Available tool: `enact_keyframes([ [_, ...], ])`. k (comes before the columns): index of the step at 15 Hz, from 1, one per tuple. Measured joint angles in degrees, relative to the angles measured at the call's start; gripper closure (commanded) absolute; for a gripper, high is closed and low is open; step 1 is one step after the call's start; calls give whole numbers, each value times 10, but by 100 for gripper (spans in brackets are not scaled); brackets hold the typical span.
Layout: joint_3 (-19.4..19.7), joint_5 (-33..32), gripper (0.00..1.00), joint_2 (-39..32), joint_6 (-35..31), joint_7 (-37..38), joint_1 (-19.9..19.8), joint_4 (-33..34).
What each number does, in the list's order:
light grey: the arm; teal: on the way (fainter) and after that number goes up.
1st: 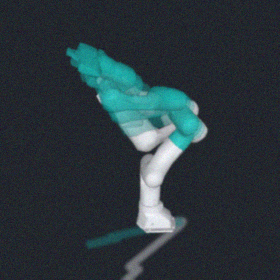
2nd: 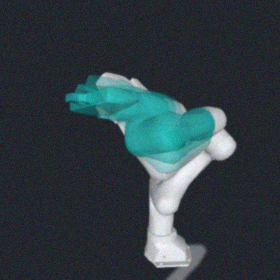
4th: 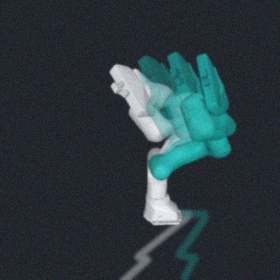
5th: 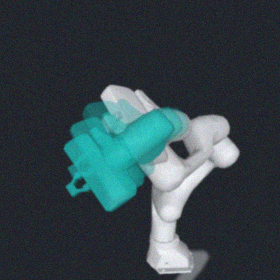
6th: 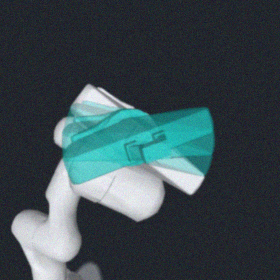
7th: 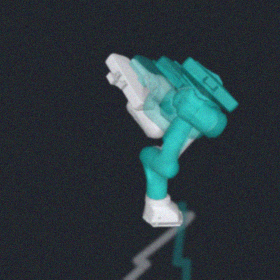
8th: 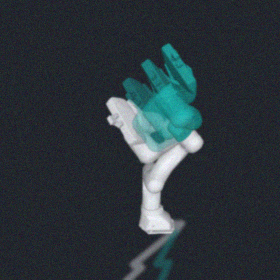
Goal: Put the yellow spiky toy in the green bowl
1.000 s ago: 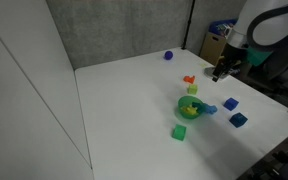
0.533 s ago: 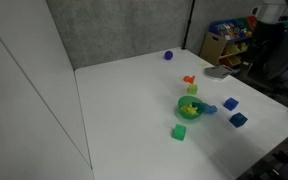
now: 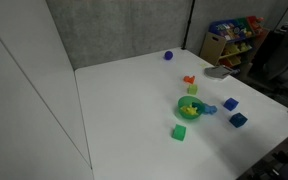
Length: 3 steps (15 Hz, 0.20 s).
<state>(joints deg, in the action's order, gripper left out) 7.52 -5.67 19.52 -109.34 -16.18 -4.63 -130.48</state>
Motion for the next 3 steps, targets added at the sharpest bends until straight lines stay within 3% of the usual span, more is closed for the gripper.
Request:
enact_keyframes([
  [3, 11, 0, 0, 40, 1, 0, -1, -17],
])
